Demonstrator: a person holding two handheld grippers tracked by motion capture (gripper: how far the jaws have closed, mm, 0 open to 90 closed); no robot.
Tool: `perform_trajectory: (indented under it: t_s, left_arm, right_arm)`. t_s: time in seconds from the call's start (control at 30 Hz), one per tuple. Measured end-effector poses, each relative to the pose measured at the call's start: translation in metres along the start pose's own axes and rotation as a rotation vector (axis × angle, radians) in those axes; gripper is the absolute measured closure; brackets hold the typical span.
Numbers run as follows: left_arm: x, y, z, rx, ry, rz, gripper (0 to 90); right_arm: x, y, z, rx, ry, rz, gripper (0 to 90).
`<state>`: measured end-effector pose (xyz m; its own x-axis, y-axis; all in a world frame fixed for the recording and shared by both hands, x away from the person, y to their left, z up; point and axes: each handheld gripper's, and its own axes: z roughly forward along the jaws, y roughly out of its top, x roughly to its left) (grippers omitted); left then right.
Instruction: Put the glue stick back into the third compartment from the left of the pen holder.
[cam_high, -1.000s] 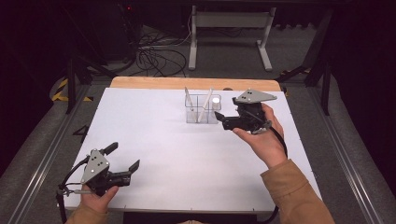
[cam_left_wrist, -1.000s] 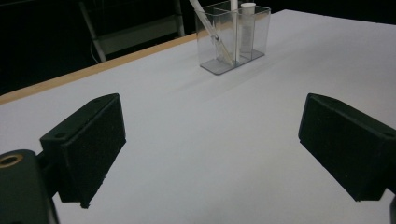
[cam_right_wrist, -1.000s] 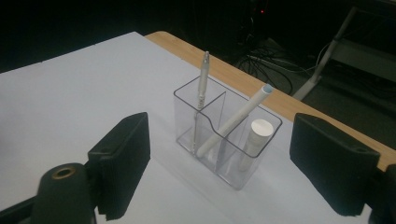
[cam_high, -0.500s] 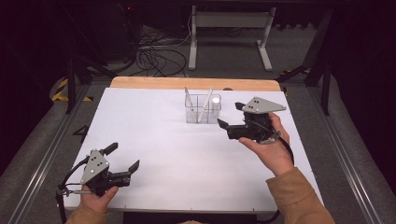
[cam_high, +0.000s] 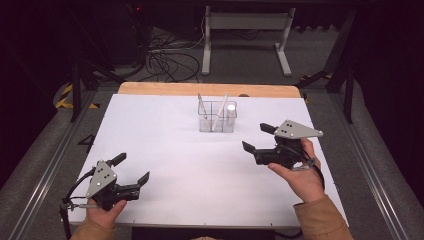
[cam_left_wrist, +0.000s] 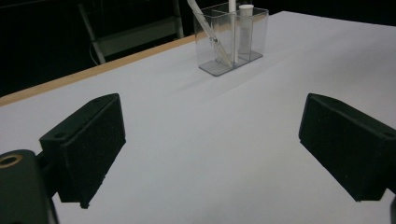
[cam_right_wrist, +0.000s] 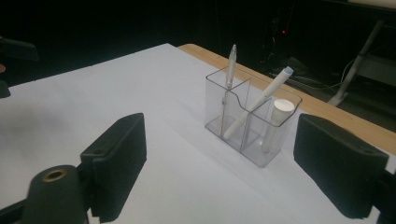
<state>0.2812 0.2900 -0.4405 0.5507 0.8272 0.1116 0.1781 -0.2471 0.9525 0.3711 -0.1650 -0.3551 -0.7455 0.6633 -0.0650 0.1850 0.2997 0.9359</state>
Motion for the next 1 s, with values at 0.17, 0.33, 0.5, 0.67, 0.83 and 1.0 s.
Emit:
perform_trajectory:
  t_s: [0.17, 0.33, 0.5, 0.67, 0.83, 1.0]
  left_arm:
    - [-0.001, 0.0, 0.0, -0.003, -0.003, 0.004, 7.8]
    - [-0.001, 0.0, 0.0, -0.003, -0.004, 0.007, 7.8]
    - [-0.001, 0.001, 0.0, -0.003, -0.006, 0.007, 7.8]
    - [-0.002, 0.001, 0.0, -0.004, -0.007, 0.008, 7.8]
    - [-0.002, 0.001, -0.001, -0.006, -0.008, 0.007, 7.8]
    - [-0.004, 0.002, -0.002, -0.014, -0.007, 0.014, 7.9]
  right_arm:
    - [0.0, -0.015, -0.004, -0.008, 0.021, -0.007, 17.9]
    - [0.002, -0.028, -0.005, -0.008, 0.038, -0.037, 17.1]
    - [0.006, -0.038, -0.007, -0.001, 0.035, -0.058, 17.1]
    - [0.007, -0.049, -0.007, -0.008, 0.044, -0.055, 17.1]
    - [0.007, -0.062, -0.006, -0.002, 0.054, -0.035, 17.1]
    - [0.008, -0.073, -0.004, -0.003, 0.078, 0.006, 17.1]
